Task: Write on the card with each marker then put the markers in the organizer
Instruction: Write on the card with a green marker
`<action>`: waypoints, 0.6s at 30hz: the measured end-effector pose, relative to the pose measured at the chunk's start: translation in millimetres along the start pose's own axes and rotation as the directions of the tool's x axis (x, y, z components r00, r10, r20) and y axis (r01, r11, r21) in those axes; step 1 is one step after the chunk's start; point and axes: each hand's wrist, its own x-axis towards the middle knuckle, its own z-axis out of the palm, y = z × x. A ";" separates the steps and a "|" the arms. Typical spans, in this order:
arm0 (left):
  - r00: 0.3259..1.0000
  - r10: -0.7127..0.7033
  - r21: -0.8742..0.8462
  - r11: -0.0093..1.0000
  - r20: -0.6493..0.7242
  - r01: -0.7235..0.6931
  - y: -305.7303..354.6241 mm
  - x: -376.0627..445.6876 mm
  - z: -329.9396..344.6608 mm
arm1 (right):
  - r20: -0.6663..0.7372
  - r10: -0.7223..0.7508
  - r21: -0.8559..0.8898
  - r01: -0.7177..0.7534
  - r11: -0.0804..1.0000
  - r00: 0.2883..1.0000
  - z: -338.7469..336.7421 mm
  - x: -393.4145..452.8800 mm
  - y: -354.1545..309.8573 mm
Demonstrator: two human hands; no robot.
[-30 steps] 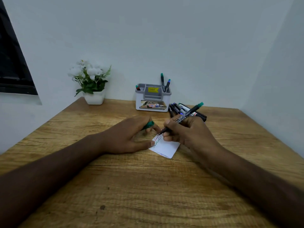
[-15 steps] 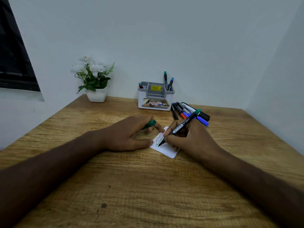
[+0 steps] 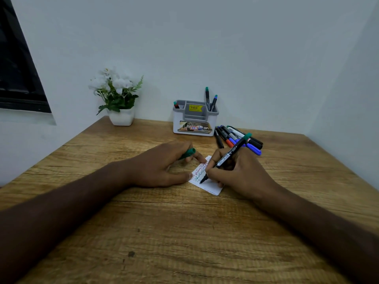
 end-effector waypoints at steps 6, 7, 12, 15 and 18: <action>1.000 0.003 -0.005 1.000 -0.006 -0.003 10.9 0.0 -4.5 | -0.014 0.032 0.041 -0.032 0.999 0.999 -0.6 2.2 1.7; 1.000 0.005 -0.003 1.000 -0.007 -0.005 11.9 0.1 -4.9 | -0.011 0.039 0.042 -0.039 0.998 0.999 -0.9 2.9 1.7; 1.000 -0.006 -0.019 1.000 -0.001 0.006 7.9 -1.4 -3.7 | -0.011 0.054 0.032 -0.053 0.998 0.999 -0.8 4.1 2.8; 1.000 -0.004 -0.009 1.000 -0.007 0.004 7.5 -0.8 -2.9 | -0.028 0.052 0.023 -0.051 0.998 0.998 0.6 4.3 4.2; 1.000 -0.001 -0.008 1.000 -0.007 0.001 8.5 -0.9 -3.4 | -0.028 0.034 0.016 -0.034 0.999 0.999 0.8 4.0 4.4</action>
